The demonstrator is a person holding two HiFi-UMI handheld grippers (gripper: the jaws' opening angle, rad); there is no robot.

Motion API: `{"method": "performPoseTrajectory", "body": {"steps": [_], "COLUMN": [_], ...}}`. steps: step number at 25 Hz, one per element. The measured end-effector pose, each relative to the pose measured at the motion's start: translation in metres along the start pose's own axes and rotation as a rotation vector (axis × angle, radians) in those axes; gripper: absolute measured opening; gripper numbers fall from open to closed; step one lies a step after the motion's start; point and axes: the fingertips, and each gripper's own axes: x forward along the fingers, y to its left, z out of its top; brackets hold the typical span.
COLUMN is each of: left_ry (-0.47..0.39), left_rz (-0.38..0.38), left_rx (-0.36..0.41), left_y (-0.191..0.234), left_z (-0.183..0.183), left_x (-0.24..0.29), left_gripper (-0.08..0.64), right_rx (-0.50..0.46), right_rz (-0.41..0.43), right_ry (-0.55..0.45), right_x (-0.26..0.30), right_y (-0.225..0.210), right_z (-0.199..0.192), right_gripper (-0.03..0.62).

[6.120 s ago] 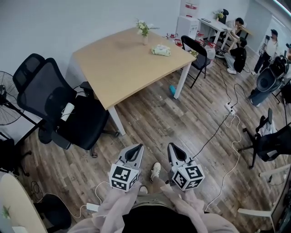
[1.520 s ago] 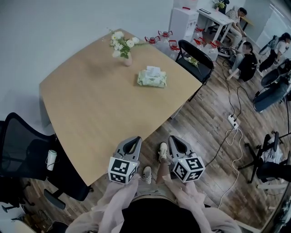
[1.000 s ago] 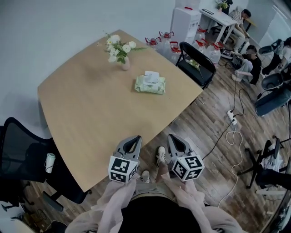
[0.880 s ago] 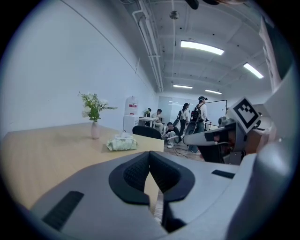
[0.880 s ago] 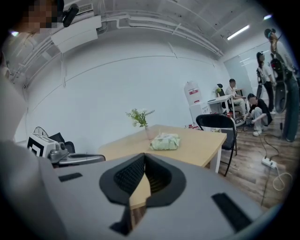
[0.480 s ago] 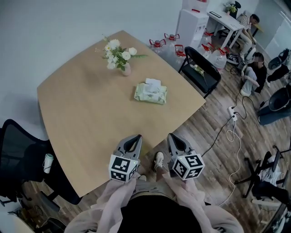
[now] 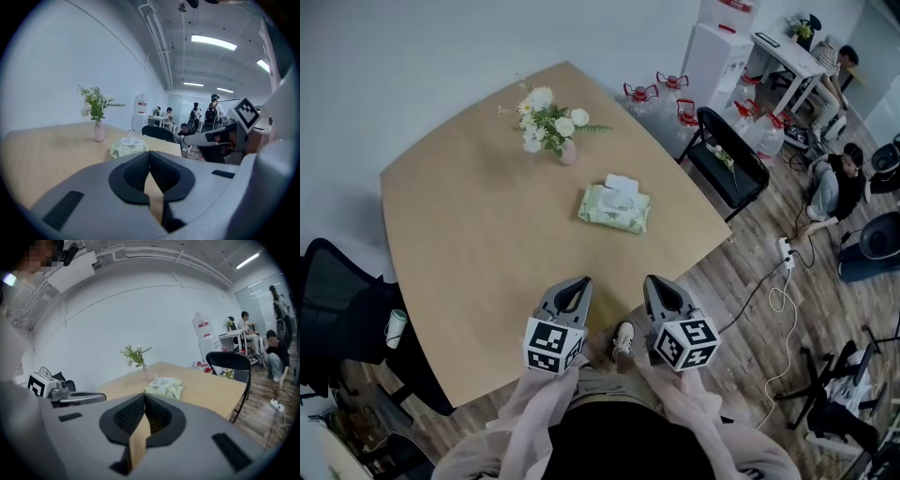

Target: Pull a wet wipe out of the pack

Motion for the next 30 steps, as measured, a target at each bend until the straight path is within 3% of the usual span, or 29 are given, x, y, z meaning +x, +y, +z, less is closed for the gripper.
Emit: {"method": "performPoseTrajectory", "body": {"steps": [14,22,30], "left_ry": [-0.008,-0.02,-0.007], "left_rz": [0.097,0.178,0.2], "left_rx": [-0.032,-0.061,-0.089], "left_y": [0.006,0.017,0.022], "left_z": [0.015,0.014,0.006], "left_x": [0.061,0.067,0.065], "left_gripper": [0.011,0.011,0.011], "right_rx": [-0.032,-0.062,-0.078], "right_rz": [0.093,0.154,0.164], "right_ry": [0.042,0.077,0.091], "right_x": [0.044,0.064,0.073], "right_y": [-0.053,-0.062,-0.061], "right_z": [0.025,0.027,0.026], "right_gripper": [0.012,0.012,0.012]}}
